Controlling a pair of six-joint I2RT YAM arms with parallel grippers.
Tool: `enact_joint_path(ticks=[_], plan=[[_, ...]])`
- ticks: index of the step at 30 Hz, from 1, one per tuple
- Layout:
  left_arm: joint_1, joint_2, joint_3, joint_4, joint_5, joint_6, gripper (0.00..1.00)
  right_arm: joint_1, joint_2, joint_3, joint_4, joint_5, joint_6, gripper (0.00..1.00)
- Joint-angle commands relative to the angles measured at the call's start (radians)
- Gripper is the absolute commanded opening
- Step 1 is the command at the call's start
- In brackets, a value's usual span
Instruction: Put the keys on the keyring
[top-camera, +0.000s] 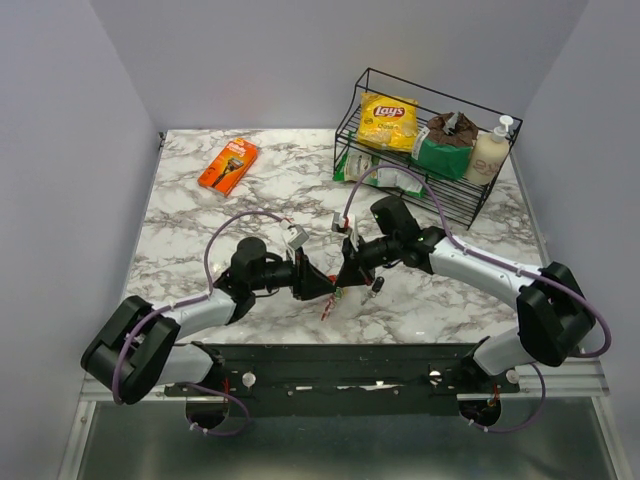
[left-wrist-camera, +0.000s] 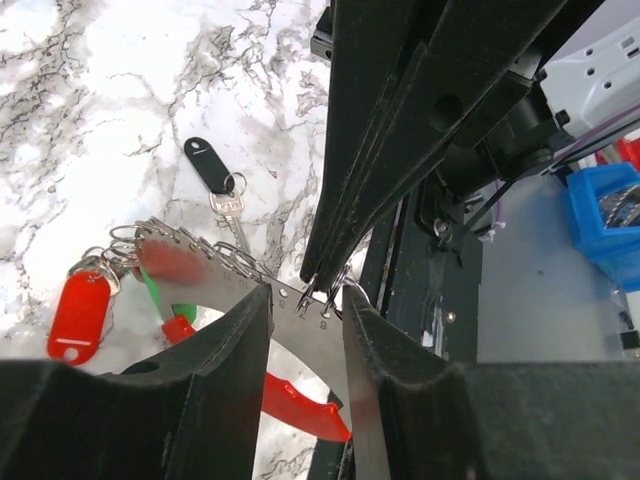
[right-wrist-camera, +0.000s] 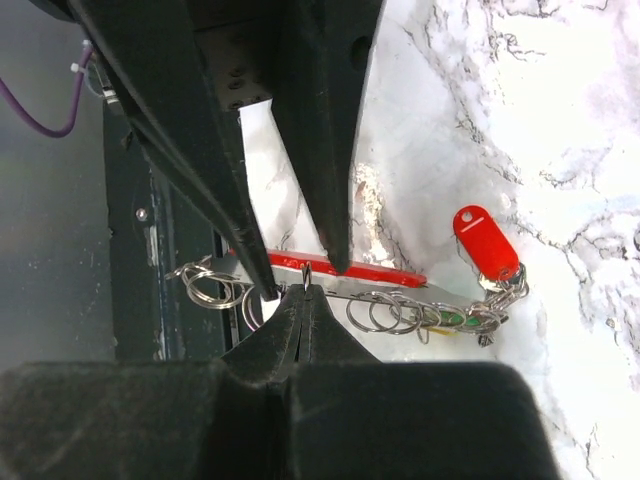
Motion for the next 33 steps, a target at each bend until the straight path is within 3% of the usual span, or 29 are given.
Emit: enact_joint_path(ticks=[1,3,7,17,33], plan=[[0.003,-0.042,-0.023,0.01,-0.06,0.004,0.54,0.007,-0.041,-0.013,0.037,-0.036,-0.013,0.01],[0.009,-0.059,-0.037,0.022,-0.081,-0.01,0.59,0.007,-0.047,-0.019,0.041,-0.041,-0.015,0.01],[0.027,-0.088,-0.044,0.041,-0.071,-0.018,0.59,0.008,-0.053,-0.028,0.044,-0.047,-0.016,0.01],[0.06,-0.078,-0.07,0.14,-0.03,-0.056,0.5,0.007,-0.074,-0.039,0.058,-0.058,-0.024,0.01],[0.052,0.028,-0.063,0.294,0.07,-0.119,0.49,0.007,-0.076,-0.037,0.06,-0.058,-0.023,0.01]])
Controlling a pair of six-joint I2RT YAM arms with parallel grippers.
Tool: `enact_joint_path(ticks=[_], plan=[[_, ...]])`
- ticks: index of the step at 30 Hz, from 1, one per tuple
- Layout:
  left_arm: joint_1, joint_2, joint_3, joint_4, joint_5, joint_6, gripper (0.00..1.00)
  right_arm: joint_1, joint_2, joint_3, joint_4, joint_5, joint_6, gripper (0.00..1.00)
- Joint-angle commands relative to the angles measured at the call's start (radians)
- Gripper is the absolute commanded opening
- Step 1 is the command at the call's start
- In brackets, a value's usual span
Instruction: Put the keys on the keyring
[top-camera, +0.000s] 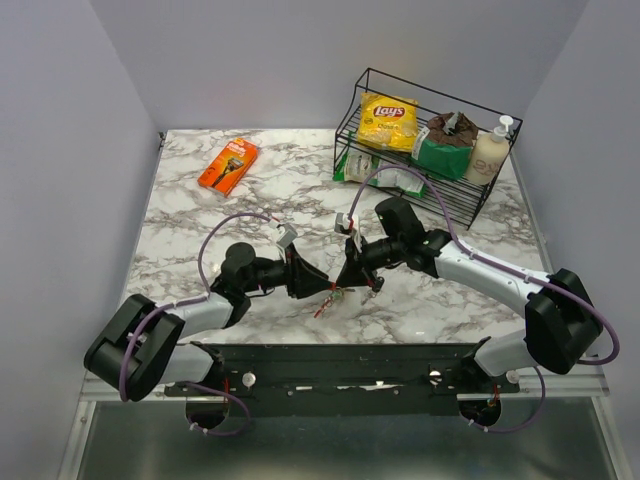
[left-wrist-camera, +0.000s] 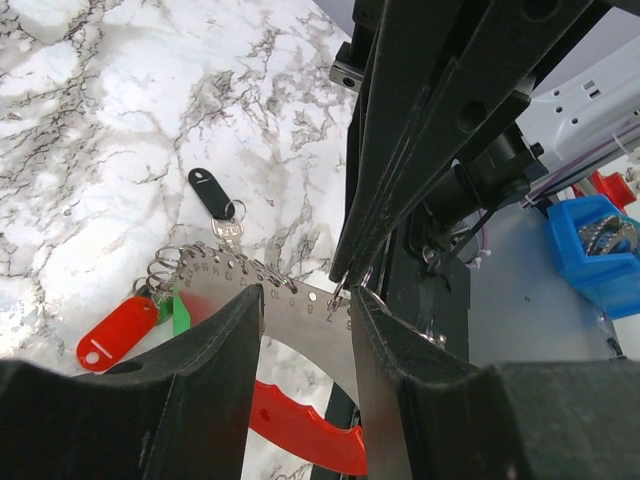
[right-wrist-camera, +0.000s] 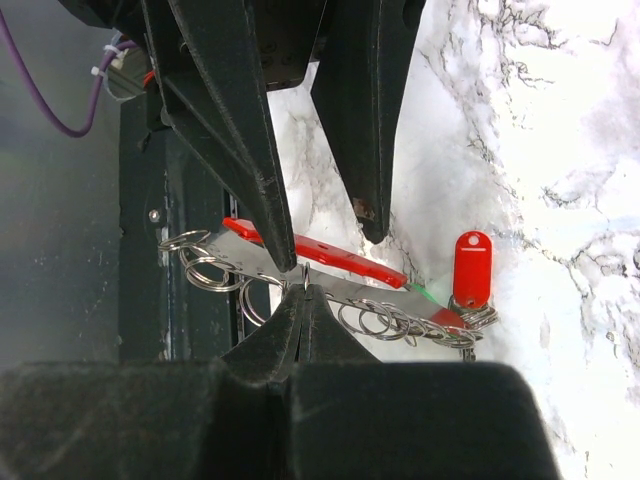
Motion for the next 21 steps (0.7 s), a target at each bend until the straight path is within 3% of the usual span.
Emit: enact_joint_path(ticks=[1,10,13,17,21], plan=[[-0.005,0.027,0.011,0.087,0.055,-0.027,0.49,0.007,-0.025,-0.007,0.03,-0.026,-0.013,0.01],[-0.026,0.073,0.022,0.101,0.055,-0.022,0.37,0.007,-0.031,-0.004,0.032,-0.029,-0.015,0.01],[-0.029,0.076,0.025,0.106,0.057,-0.02,0.26,0.007,-0.034,-0.006,0.033,-0.033,-0.015,0.01],[-0.032,0.084,0.028,0.121,0.054,-0.026,0.01,0.007,-0.033,-0.01,0.04,-0.041,-0.013,0.01],[-0.037,0.079,0.023,0.137,0.037,-0.031,0.0,0.008,-0.031,-0.015,0.05,-0.043,-0.01,0.01]])
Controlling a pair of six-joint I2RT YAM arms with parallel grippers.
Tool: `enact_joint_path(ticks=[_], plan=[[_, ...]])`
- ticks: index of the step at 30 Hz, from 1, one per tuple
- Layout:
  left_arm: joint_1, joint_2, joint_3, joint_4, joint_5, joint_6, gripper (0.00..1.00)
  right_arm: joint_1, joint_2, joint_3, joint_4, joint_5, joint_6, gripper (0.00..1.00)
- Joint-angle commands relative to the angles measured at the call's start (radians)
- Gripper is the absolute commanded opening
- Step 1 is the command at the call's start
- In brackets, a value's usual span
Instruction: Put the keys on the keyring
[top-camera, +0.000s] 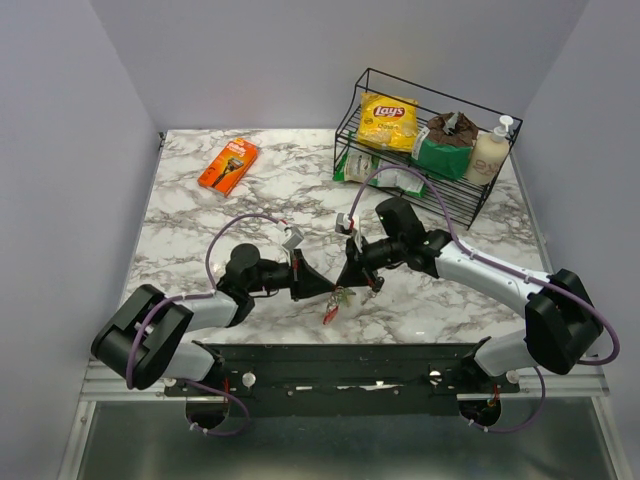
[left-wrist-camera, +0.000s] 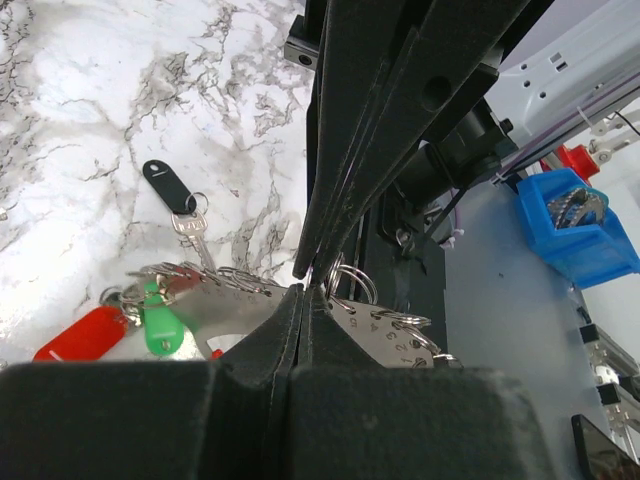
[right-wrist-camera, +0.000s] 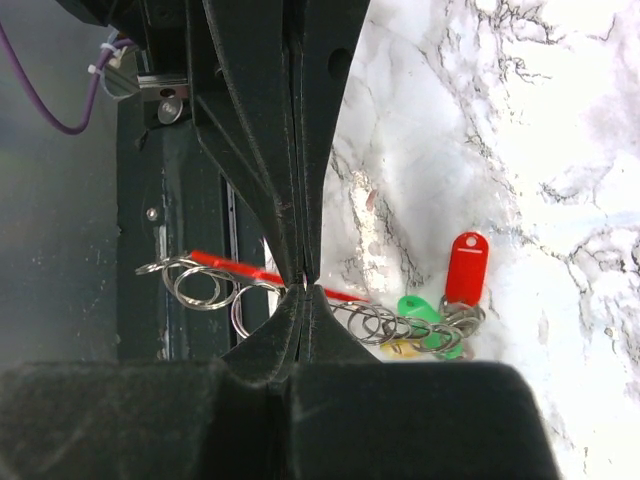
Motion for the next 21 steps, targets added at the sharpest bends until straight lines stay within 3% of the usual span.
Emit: enact_joint_path(ticks=[1,2,5,6,14,15,21], plan=[[-0.012,-0.002,0.016,0.046,-0.025,0.005,0.0,0.008,-0.033,-0.013,0.055,-0.042,-0.008,0.01],[-0.015,-0.009,0.011,0.046,-0.048,0.009,0.0,0.008,-0.033,-0.017,0.06,-0.037,-0.003,0.01],[-0.034,-0.052,-0.006,0.009,-0.099,0.059,0.0,0.009,-0.046,-0.029,0.086,-0.014,0.014,0.17],[-0.041,-0.068,-0.01,-0.029,-0.135,0.093,0.0,0.008,-0.052,-0.034,0.101,-0.006,0.02,0.26],[-0.093,-0.229,-0.052,-0.147,-0.31,0.243,0.0,0.006,-0.216,-0.124,0.249,0.162,0.087,0.7],[-0.098,-0.243,-0.059,-0.17,-0.324,0.258,0.0,0.006,-0.238,-0.137,0.267,0.187,0.106,0.8],[-0.138,-0.35,-0.107,-0.195,-0.418,0.384,0.0,0.006,-0.378,-0.215,0.349,0.328,0.136,0.99]])
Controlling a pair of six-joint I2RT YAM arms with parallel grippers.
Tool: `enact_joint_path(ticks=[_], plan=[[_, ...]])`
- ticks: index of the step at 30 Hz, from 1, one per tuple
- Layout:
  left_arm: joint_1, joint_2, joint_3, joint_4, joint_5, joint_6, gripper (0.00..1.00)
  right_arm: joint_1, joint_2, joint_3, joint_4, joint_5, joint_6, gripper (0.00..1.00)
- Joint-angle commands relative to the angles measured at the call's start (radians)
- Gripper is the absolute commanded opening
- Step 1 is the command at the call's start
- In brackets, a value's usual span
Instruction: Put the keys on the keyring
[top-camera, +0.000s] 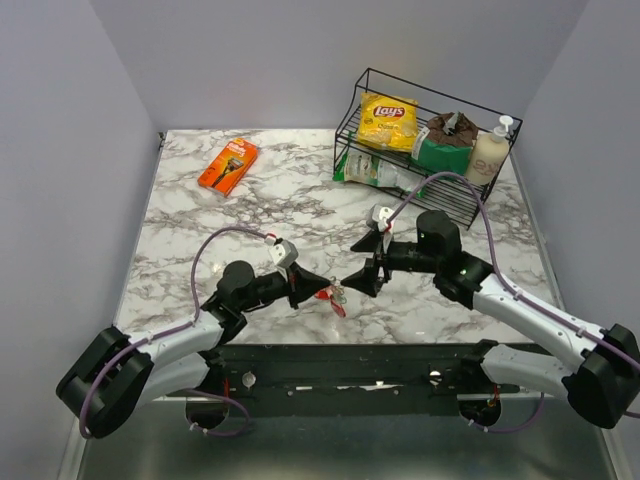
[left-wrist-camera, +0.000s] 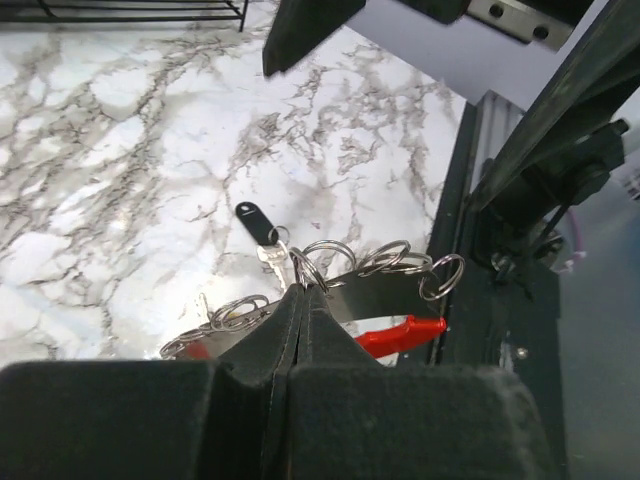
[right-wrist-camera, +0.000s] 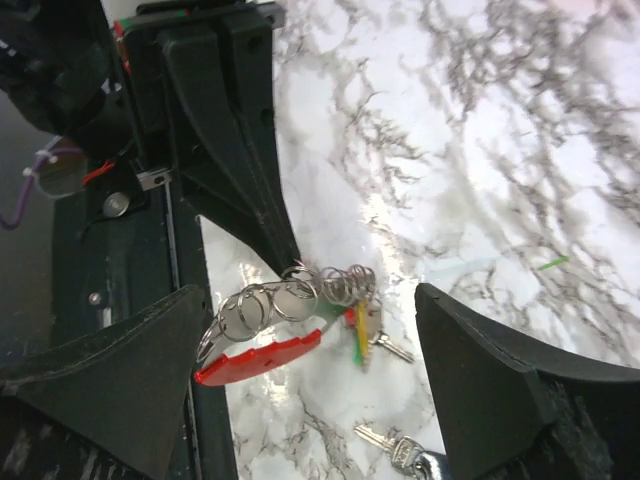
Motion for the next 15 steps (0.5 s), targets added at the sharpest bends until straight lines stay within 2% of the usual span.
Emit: enact_joint_path(ticks=[1,8,15], plan=[[-0.036,-0.096,-0.043,-0.011,-0.122,0.142,0.0,0.005,-0.063,-0.04,0.095,0.15,0.033,1.0],[-0.1,-0.247,-0.114,0.011,-0.209,0.303,0.0,0.005,-0.057,-0.043,0.1,0.156,0.049,1.0],[-0.175,-0.331,-0.109,-0.12,-0.278,0.527,0.0,0.005,-0.029,-0.027,0.098,0.127,0.043,1.0]])
